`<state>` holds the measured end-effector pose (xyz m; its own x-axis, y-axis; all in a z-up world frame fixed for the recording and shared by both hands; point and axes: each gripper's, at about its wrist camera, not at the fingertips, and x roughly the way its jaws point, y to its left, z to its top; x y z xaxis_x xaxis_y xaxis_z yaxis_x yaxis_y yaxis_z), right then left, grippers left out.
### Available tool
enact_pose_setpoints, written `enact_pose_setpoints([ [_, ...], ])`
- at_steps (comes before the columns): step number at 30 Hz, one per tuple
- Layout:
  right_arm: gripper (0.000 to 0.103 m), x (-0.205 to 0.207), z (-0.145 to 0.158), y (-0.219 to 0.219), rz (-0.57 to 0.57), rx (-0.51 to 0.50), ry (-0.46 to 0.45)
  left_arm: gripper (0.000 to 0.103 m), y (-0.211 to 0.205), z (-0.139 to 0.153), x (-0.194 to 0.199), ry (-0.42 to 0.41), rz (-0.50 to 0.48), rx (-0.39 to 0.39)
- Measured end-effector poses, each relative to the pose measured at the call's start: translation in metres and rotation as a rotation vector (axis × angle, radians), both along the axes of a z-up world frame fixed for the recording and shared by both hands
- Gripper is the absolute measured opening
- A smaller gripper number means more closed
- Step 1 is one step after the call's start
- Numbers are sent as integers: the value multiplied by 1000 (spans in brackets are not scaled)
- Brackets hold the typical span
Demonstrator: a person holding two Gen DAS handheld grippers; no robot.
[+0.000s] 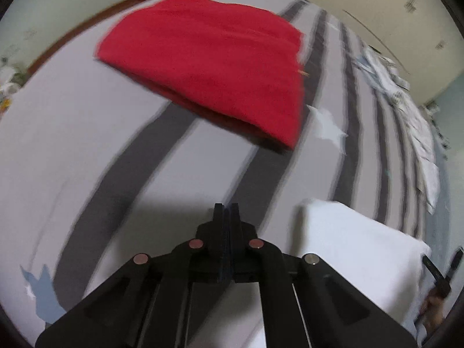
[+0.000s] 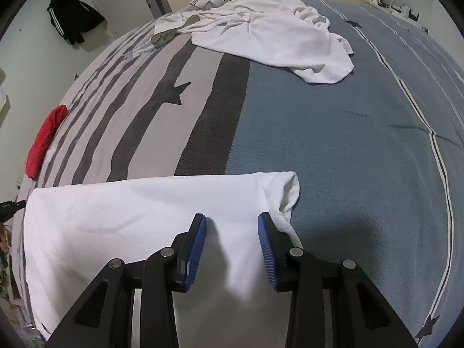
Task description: Fold clothes
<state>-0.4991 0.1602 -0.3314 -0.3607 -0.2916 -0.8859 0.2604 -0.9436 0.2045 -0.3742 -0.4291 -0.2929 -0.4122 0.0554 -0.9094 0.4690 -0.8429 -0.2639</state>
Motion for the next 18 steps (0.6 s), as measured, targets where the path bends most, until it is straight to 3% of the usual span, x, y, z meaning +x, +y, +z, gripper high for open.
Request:
enact_pose_setpoints([
  [5, 35, 2, 2, 1, -7, -9, 3, 9, 44, 18, -13, 112, -132, 56],
  [8, 35, 3, 1, -2, -12, -9, 3, 9, 71, 18, -26, 125, -219, 75],
  [10, 35, 1, 0, -6, -9, -5, 6, 9, 79, 6, -39, 74, -257, -26],
  [13, 35, -7, -3, -11, 1, 2, 13, 9, 74, -19, -43, -72, -235, -250],
  [16, 35, -5, -2, -13, 6, 8, 22, 9, 74, -2, -40, -37, -169, -372],
  [18, 35, -2, 0, -15, 3, 11, 26, 9, 87, 16, -40, 55, -192, -305],
])
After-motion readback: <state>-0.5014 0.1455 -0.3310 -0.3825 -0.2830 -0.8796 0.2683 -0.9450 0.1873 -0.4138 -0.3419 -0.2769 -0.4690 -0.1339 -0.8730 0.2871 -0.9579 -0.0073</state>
